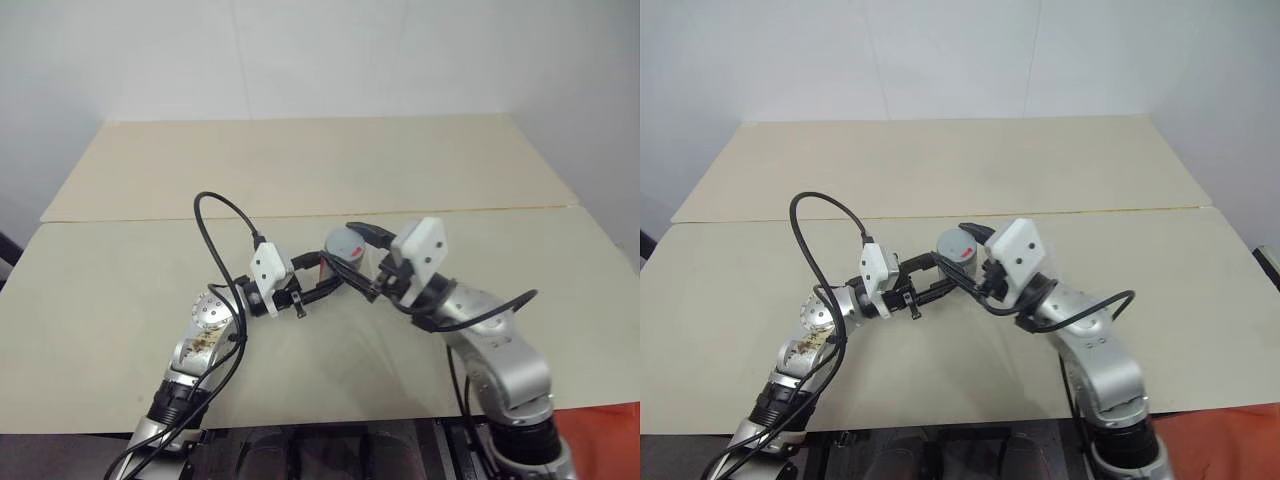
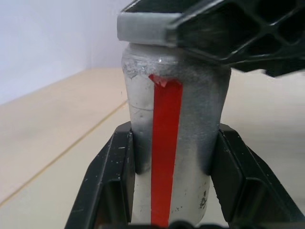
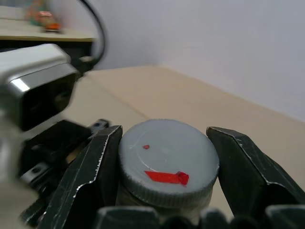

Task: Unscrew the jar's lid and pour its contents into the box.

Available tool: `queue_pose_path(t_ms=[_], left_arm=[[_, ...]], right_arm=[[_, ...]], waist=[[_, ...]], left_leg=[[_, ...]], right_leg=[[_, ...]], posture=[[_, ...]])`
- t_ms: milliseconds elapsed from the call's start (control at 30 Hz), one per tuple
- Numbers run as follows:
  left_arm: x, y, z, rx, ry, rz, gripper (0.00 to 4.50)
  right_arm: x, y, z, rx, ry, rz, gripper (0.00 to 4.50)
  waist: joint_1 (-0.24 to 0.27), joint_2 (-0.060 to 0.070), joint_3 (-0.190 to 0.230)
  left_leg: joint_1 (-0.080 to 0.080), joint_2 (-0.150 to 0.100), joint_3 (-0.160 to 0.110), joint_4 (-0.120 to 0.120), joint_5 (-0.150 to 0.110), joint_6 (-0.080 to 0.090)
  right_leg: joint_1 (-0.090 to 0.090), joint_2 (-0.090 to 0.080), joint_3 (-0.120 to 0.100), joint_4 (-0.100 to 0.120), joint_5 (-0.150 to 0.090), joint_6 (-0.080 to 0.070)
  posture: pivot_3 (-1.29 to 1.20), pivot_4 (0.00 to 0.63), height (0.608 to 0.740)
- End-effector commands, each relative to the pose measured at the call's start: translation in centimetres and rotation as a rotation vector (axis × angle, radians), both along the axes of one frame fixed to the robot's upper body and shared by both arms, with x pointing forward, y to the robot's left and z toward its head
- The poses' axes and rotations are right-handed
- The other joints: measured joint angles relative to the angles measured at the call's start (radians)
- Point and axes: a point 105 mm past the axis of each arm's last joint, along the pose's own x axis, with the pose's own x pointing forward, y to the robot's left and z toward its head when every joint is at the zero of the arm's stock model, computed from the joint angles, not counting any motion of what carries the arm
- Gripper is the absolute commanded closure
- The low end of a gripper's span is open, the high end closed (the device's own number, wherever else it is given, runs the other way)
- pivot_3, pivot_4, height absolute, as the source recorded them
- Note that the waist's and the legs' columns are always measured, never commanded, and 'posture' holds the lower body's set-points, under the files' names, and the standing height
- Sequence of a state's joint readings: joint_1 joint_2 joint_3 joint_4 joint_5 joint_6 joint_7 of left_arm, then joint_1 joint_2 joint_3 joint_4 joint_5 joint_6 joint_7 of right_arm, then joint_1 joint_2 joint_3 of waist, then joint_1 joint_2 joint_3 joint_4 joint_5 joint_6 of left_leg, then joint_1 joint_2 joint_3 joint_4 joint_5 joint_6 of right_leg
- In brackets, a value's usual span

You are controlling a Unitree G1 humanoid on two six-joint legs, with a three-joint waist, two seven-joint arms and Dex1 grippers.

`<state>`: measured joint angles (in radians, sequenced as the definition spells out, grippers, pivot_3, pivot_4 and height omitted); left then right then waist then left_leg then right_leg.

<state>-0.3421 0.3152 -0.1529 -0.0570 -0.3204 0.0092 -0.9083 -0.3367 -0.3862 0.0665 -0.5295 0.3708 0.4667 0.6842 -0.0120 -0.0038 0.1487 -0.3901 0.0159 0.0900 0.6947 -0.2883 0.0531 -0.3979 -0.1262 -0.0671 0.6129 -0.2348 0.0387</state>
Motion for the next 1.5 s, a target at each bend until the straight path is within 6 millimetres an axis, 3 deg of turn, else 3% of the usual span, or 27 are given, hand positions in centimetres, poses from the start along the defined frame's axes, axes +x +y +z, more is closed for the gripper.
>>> queue_pose_path(t_ms=[33,167,400,700,767,900,1067,1233,1367,1500], left_arm=[[-1.3,-1.0,1.7,-0.012,-0.077,-0.067,2.63],[-1.9,-1.6,2.0,-0.012,-0.08,-0.101,2.63],[-2.2,-2.3,2.2,-0.017,-0.089,-0.12,2.63],[-2.0,-2.4,2.3,-0.022,-0.092,-0.11,2.63],[-2.0,-2.3,2.3,-0.023,-0.091,-0.106,2.63],[-1.7,-2.1,2.2,-0.022,-0.085,-0.096,2.63],[-1.4,-1.8,1.9,-0.029,-0.067,-0.087,2.63],[-1.2,-1.6,1.7,-0.023,-0.061,-0.087,2.63],[-0.9,-1.4,1.7,-0.036,-0.044,-0.084,2.63],[-0.8,-1.4,1.4,-0.035,-0.031,-0.082,2.63]], right_arm=[[-0.6,-0.6,1.7,0.022,0.013,0.258,1.72],[-0.8,-1.1,1.2,-0.177,0.041,0.547,1.72],[1.0,-0.5,1.3,-0.35,0.045,0.818,1.72],[3.1,-0.3,2.1,-0.359,0.053,0.809,1.72],[3.3,-0.6,2.3,-0.339,0.074,0.798,1.03],[3.9,-1.8,3.2,-0.299,0.076,0.751,0.11],[4.3,-3.2,4.9,-0.269,0.02,0.694,0.11],[3.2,-4.5,5.3,-0.261,-0.033,0.661,0.11],[2.7,-4.3,6.5,-0.164,-0.129,0.543,0.11],[0.5,-3.8,7.5,-0.092,-0.19,0.514,0.11]], waist=[[0.0,0.0,0.0],[-0.002,0.0,0.0],[-0.001,0.0,0.0],[0.01,0.0,0.0],[0.012,0.0,0.0],[0.013,0.0,0.0],[0.013,0.0,0.0],[0.024,0.0,0.0],[0.024,0.0,0.0],[0.023,0.0,0.0]], left_leg=[[0.0,0.0,0.0,0.0,0.0,0.0],[0.002,0.001,0.001,0.001,-0.003,0.005],[0.001,0.0,0.001,0.001,-0.002,0.003],[0.0,0.0,0.001,0.001,-0.001,0.002],[0.0,0.0,0.001,0.001,-0.001,0.002],[0.0,0.0,0.001,0.001,-0.001,0.002],[0.0,0.001,0.001,0.001,-0.001,0.002],[0.0,0.001,0.001,0.001,-0.001,0.002],[0.0,0.001,0.001,0.0,-0.001,0.002],[-0.001,0.001,0.001,0.001,0.0,0.001]], right_leg=[[0.0,0.0,0.0,0.0,0.0,0.0],[0.002,0.0,0.002,-0.001,0.0,0.0],[0.002,0.0,0.002,0.001,0.0,0.0],[0.002,-0.002,0.0,0.0,0.0,0.0],[0.002,-0.002,-0.001,0.0,0.0,0.0],[0.002,-0.002,-0.001,0.001,0.0,0.0],[0.001,-0.002,-0.001,0.001,0.0,0.0],[0.001,-0.002,-0.001,0.0,0.0,0.0],[0.001,-0.002,-0.001,0.0,0.0,0.0],[0.0,-0.002,-0.001,0.002,0.0,0.0]], posture=[[0.0,0.15,0.74],[0.0,0.15,0.74],[0.0,0.15,0.74],[0.0,0.15,0.74],[0.0,0.15,0.74],[0.0,0.15,0.74],[0.0,0.15,0.74],[0.0,0.15,0.74],[0.0,0.15,0.74],[0.0,0.15,0.74]])
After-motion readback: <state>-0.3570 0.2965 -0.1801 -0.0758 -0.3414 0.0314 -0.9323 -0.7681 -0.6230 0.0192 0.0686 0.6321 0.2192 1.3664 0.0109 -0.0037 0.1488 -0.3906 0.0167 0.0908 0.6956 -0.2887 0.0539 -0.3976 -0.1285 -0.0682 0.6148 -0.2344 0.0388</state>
